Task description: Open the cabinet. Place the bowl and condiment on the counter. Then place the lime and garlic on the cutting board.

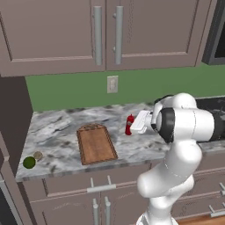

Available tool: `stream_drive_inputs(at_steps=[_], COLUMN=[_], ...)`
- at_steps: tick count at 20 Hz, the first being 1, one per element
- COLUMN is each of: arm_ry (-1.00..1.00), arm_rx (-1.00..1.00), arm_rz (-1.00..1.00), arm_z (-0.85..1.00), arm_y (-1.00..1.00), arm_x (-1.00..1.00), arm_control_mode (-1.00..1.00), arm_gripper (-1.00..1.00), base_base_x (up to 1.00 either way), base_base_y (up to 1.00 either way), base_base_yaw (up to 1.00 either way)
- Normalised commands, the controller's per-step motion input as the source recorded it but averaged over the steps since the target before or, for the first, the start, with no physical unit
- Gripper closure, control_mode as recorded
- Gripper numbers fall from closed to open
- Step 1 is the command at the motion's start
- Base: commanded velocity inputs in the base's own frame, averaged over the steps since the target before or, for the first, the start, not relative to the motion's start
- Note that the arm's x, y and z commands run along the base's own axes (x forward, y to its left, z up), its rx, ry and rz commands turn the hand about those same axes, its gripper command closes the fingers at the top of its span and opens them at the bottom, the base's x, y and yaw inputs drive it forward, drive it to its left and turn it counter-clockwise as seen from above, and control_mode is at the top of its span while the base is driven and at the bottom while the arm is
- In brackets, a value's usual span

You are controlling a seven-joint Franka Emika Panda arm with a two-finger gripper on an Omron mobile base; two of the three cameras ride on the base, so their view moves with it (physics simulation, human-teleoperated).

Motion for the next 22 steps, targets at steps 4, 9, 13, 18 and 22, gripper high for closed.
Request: stream_drive_inputs(at_steps=[4, 9, 13, 18, 22], arm_ry=[0.00, 0.00, 0.00, 0.00, 0.00], arm_rx=[0.00, 0.00, 0.00, 0.00, 0.00], arm_rz=[0.00, 0.00, 0.00, 0.00, 0.00], arm_z=[-0.12, -0.12, -0.13, -0.14, -0.11], arm_y=[0.00, 0.00, 0.00, 0.00, 0.00], arm_x=[0.10, 0.12, 0.12, 0.10, 0.02], arm_control_mode=[-1.00, -1.00, -1.00, -1.00, -1.00], arm_gripper=[1.00, 1.00, 1.00, 1.00, 1.00], base_base_x=[0.00, 0.00, 0.00, 0.00, 0.00], base_base_y=[0.00, 0.00, 0.00, 0.00, 0.00], base_base_yaw=[0.00, 0.00, 0.00, 0.00, 0.00])
